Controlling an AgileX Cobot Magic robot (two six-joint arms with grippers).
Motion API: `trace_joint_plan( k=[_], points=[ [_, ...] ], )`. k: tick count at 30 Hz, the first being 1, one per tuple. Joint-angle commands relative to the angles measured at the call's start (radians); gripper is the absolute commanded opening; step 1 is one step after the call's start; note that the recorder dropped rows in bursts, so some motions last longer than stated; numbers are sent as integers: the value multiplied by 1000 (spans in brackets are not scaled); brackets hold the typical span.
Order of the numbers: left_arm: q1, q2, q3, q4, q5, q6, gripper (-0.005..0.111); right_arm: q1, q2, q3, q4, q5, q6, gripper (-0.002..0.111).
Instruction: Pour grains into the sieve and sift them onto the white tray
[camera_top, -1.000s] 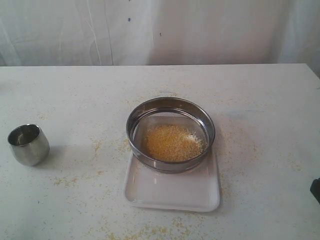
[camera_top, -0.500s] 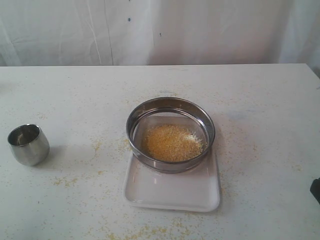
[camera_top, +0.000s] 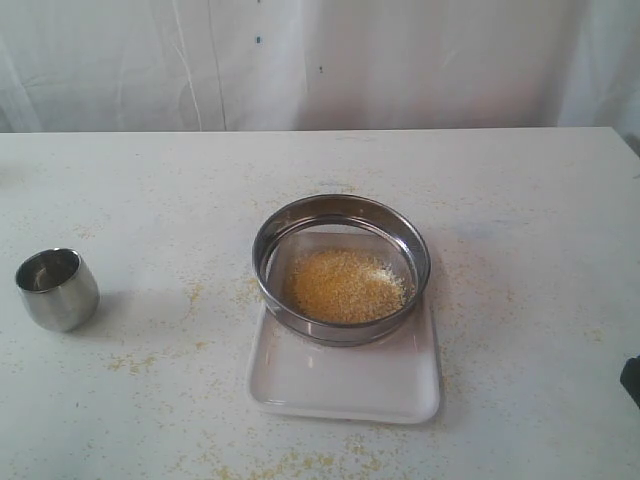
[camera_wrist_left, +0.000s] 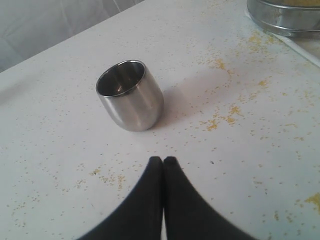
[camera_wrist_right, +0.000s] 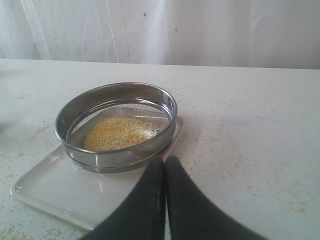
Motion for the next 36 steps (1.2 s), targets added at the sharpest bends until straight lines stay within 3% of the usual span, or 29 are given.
trace_joint_plan(
  k=[1, 10, 14, 17, 18, 19, 22, 28, 32, 36],
  points=[
    [-6, -5, 3, -9, -5, 3, 1, -3, -7, 6, -3, -6, 5, 0],
    [-6, -5, 3, -9, -5, 3, 1, -3, -7, 6, 0, -34, 5, 0],
    [-6, -5, 3, -9, -5, 3, 1, -1, -7, 6, 195, -246, 183, 0],
    [-6, -5, 3, -9, -5, 3, 1, -1, -7, 6, 210, -474, 247, 0],
    [-6, -5, 3, -9, -5, 3, 1, -1, -7, 6, 210, -478, 296, 0],
    [-6, -5, 3, -9, -5, 3, 1, -1, -7, 6, 210, -445, 326, 0],
    [-6, -5, 3, -9, -5, 3, 1, 5, 3, -153, 201, -103, 308, 0],
    [-6, -5, 3, -9, -5, 3, 1, 21, 366, -518, 207, 361, -22, 0],
    [-6, -5, 3, -9, -5, 3, 1, 21, 740, -725, 207, 498, -193, 1],
    [-6, -5, 3, -9, -5, 3, 1, 21, 1088, -932, 181, 529, -376, 22]
  ],
)
